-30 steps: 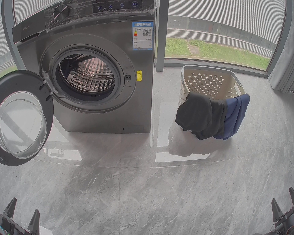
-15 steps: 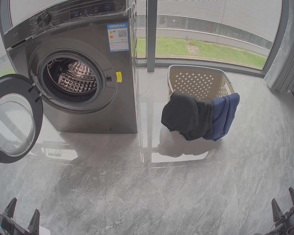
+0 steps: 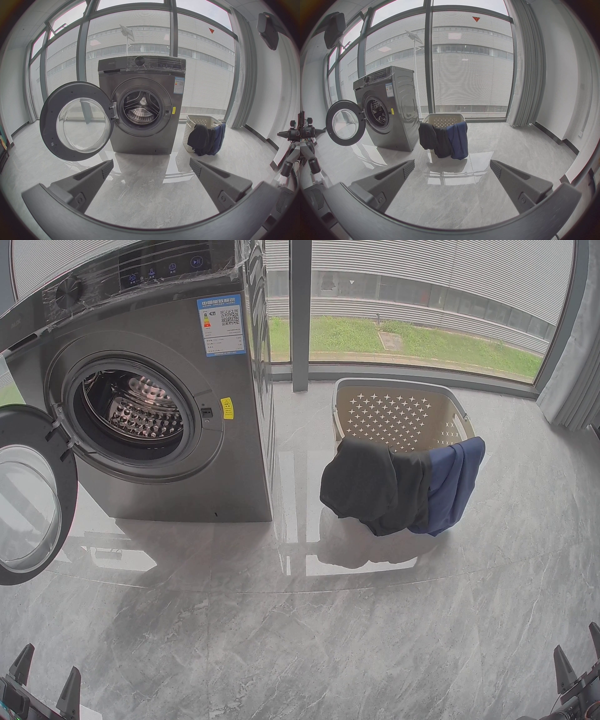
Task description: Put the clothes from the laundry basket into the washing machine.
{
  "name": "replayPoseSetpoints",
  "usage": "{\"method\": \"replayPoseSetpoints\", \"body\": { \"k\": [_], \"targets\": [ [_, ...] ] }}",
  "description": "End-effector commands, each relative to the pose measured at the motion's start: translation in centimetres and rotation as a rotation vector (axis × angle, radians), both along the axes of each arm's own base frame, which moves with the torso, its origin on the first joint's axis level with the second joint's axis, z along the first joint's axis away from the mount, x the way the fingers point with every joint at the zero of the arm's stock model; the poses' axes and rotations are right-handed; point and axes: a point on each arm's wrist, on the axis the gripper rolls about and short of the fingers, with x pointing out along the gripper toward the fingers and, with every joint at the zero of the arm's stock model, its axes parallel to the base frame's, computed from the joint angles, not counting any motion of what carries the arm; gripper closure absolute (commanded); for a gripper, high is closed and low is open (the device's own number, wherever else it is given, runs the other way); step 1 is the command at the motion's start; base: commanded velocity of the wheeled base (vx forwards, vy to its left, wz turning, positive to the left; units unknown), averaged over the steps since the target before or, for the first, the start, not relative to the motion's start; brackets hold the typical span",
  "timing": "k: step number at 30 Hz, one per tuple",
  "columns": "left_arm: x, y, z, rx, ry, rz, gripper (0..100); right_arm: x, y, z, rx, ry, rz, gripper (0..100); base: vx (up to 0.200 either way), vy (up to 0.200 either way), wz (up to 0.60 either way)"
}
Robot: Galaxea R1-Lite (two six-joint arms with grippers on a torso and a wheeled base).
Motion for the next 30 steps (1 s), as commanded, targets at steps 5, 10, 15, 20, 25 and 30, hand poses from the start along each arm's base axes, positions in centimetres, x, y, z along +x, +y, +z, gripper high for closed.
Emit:
{"method": "replayPoseSetpoints", "body": {
  "k": [5,10,15,20,25,30],
  "targets": [
    [0.09,0.00,-0.41,-0.002,0.012,0.005,0,0.00,0.00,-0.48,-0.001,0.000,0.001,0,0.000,0.000,0.00],
    [0.09,0.00,-0.41,-0.001,0.012,0.005,0,0.00,0.00,-0.48,-0.001,0.000,0.001,0,0.000,-0.200,0.00],
    [0.06,-0.01,-0.42,-0.002,0.009,0.006,0,0.00,0.00,-0.48,-0.001,0.000,0.001,0,0.000,-0.200,0.00],
    [0.04,-0.01,-0.42,-0.004,0.006,0.008,0,0.00,0.00,-0.48,-0.001,0.000,0.001,0,0.000,-0.200,0.00],
    [0.04,-0.01,-0.42,-0.004,0.006,0.008,0,0.01,0.00,-0.52,-0.001,0.002,0.001,0,0.000,0.000,0.00],
    [0.05,-0.01,-0.42,-0.004,0.007,0.006,0,0.00,0.00,-0.48,-0.001,0.000,0.001,0,0.000,0.000,0.00]
  ]
}}
